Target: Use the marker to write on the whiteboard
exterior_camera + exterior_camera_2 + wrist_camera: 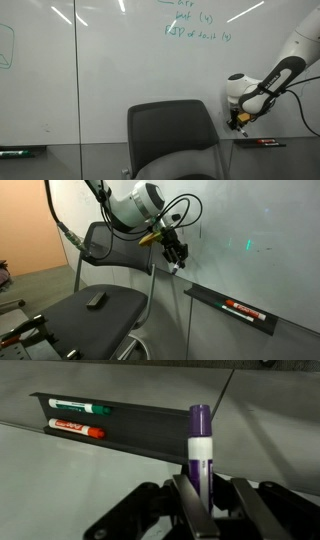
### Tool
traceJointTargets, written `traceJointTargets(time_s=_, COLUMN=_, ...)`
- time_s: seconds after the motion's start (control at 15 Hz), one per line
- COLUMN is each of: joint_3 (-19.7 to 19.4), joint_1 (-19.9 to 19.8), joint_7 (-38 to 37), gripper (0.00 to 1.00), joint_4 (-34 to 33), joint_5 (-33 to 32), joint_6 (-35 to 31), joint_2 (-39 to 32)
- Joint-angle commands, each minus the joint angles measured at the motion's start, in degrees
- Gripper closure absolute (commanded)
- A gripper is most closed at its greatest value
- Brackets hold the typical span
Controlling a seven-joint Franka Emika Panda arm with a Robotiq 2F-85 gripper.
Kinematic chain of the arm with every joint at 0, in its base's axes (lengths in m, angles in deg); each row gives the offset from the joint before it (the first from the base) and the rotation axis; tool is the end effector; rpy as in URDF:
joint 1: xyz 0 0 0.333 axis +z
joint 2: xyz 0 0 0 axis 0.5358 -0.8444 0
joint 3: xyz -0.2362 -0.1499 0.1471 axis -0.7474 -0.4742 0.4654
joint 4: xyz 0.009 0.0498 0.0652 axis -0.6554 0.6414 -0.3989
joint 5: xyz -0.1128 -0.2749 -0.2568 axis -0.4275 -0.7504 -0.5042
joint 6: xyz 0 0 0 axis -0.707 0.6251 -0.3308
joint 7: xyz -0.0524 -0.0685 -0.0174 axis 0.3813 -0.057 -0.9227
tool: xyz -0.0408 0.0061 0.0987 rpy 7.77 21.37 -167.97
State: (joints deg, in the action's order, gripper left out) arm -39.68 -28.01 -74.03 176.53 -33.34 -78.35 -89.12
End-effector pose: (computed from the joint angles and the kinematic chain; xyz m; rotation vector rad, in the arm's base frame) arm 0.6248 -0.0754 0.2497 2.6678 -0.2117 0.3235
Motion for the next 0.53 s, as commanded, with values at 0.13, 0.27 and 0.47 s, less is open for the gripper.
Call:
traceJointTargets(time_s=0.13, joint_3=-3.1, joint_1=-0.59, joint_7=-2.19, gripper=0.84, joint_4=-2.47, joint_5=0.88, joint_6=-0.09, joint_2=-0.91)
traceJointTargets(time_s=0.27, joint_3=-3.79, joint_1=-0.84, joint_7=-2.69, gripper=0.84, joint_4=-2.84, joint_5=1.04, joint_6=0.32, joint_2=-1.13)
traceJointTargets(time_s=0.47, joint_3=-5.01, joint_1=-0.78, joint_7=-4.32, gripper=0.84, joint_4=-3.28, joint_5=0.48, joint_6=0.24, joint_2=-1.31)
